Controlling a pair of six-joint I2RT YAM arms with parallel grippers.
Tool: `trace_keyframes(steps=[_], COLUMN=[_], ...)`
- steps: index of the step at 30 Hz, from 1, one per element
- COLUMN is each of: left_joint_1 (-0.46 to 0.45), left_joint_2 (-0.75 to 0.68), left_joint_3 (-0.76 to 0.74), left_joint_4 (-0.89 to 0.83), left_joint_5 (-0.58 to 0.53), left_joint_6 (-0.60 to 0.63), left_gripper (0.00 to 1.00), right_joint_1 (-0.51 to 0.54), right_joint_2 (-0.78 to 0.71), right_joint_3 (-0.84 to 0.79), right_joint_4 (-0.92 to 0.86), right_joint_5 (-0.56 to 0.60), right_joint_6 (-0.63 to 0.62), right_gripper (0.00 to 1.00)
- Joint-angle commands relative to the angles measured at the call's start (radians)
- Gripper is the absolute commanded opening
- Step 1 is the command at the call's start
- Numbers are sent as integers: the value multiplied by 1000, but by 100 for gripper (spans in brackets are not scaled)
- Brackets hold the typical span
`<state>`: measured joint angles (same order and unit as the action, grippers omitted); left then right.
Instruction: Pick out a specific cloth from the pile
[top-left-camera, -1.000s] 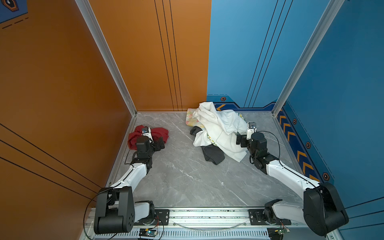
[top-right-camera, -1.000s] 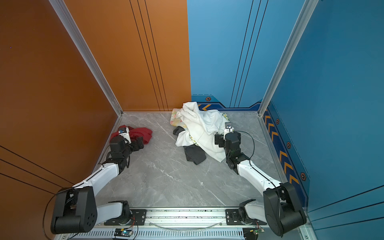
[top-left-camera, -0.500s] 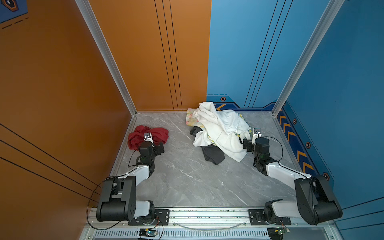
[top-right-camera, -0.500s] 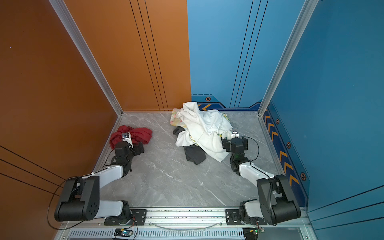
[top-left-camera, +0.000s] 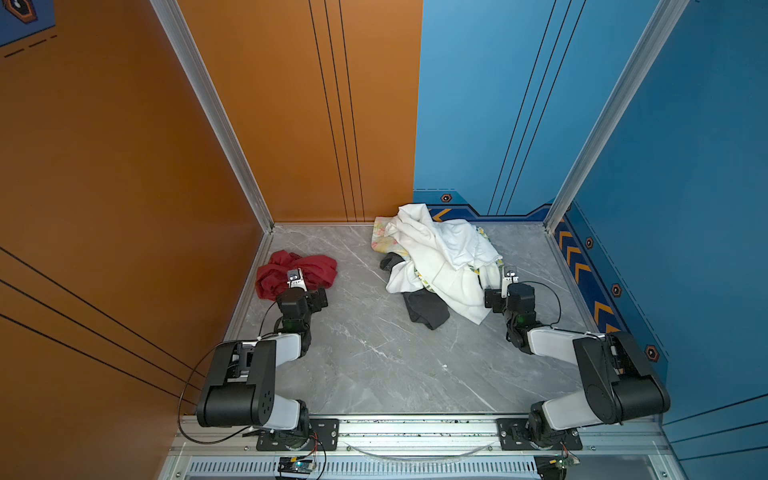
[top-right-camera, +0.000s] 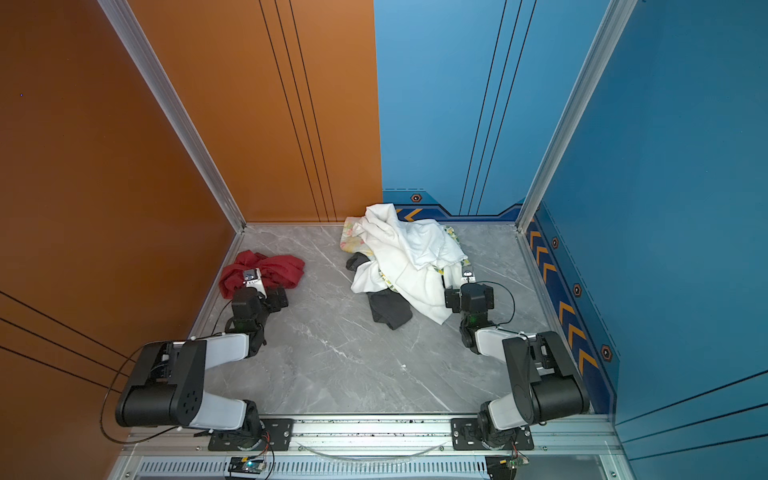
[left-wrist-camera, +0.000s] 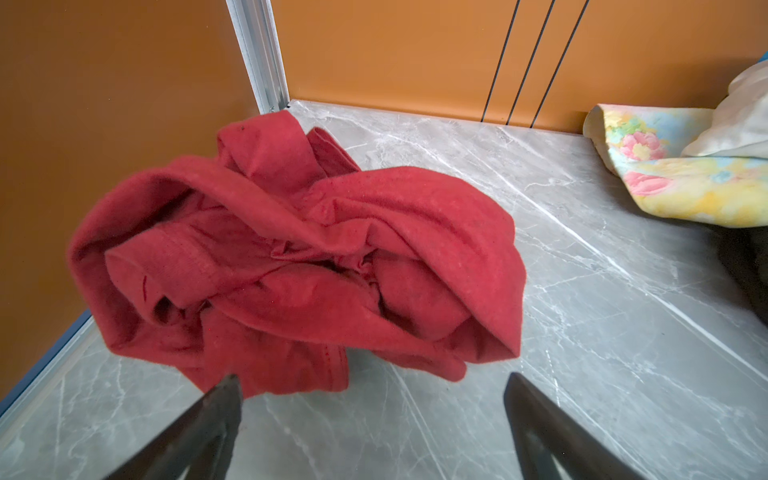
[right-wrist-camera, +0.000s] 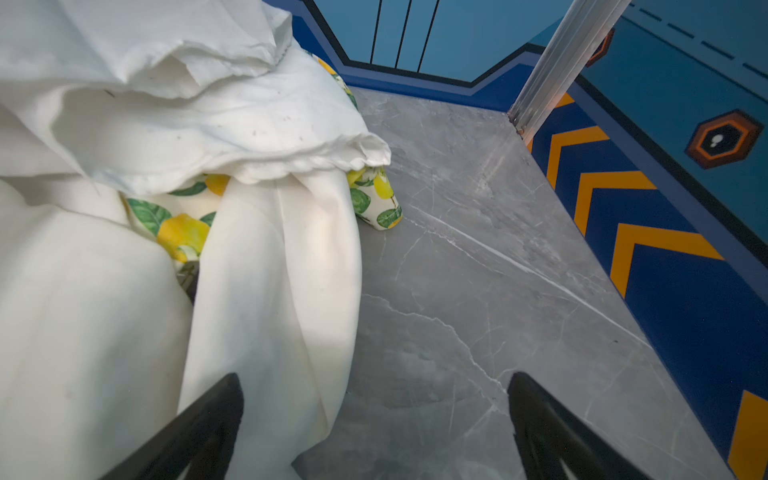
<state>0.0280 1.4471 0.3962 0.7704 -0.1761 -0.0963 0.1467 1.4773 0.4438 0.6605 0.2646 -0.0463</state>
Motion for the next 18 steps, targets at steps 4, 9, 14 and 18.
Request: trace_keyframes(steps=[4, 9, 14, 18], left_joint_1=[-88, -123, -105, -87], left_joint_2=[112, 120, 119, 118], left_joint_3=[-71, -41, -21, -22], left_joint_4=[253, 210, 169, 168], left_joint_5=[-91, -143, -130, -114], left_joint_6=[91, 116, 98, 88], left_gripper=[98, 98, 98, 98], right_joint_1=[-81, -102, -121, -114], right_joint_2=[73, 69, 65, 69], right_joint_3=[-127, -69, -62, -67], right_joint_4=[363, 241, 218, 239], right_joint_5=[-121, -119, -150, -138], right_joint_6=[65, 94, 104, 101], right_gripper=[100, 100, 100, 100])
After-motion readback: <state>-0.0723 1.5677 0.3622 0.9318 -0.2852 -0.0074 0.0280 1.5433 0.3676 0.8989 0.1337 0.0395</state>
